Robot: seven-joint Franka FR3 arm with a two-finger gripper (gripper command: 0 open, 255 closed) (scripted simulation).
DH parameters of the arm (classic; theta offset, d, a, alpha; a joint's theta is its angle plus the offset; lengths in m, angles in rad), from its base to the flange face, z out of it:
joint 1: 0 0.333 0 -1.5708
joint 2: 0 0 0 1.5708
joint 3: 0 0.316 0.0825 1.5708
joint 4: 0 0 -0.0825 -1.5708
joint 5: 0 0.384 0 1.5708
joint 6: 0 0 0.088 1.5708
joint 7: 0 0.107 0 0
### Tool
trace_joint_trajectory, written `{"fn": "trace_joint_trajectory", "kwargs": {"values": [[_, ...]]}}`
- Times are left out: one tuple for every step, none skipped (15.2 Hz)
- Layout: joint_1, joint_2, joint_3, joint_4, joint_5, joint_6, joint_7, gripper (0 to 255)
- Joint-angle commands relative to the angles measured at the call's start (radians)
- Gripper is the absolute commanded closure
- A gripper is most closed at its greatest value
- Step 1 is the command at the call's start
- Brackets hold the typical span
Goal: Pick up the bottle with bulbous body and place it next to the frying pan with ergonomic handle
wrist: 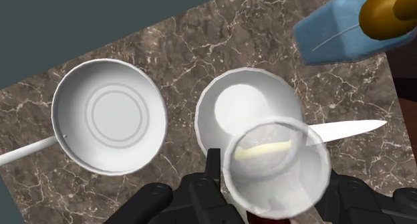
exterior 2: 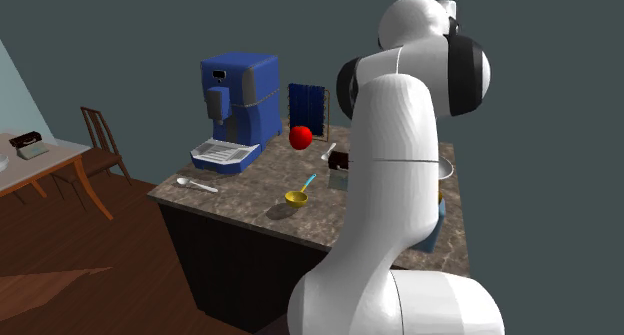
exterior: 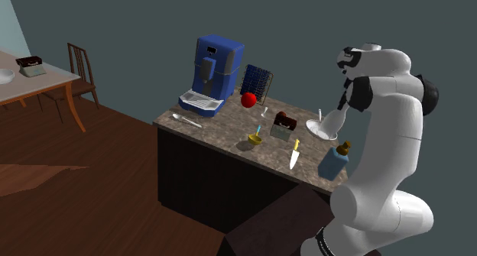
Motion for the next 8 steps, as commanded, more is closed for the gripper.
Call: {"fn": "trace_joint_trajectory", "kwargs": {"values": [[-0.029, 0.025, 0.000, 0.037, 0.010, -0.011, -0.023, 255], [-0.026, 0.023, 0.000, 0.020, 0.010, 0.004, -0.023, 255], [-0.024, 0.023, 0.001, 0.006, 0.010, 0.017, -0.023, 255], [-0.021, 0.023, 0.001, -0.008, 0.010, 0.031, -0.024, 255], [-0.019, 0.023, 0.001, -0.022, 0.010, 0.044, -0.024, 255], [-0.017, 0.023, 0.002, -0.035, 0.011, 0.058, -0.025, 255], [-0.015, 0.024, 0.002, -0.048, 0.011, 0.071, -0.025, 255], [-0.014, 0.025, 0.003, -0.060, 0.012, 0.083, -0.026, 255]]}}
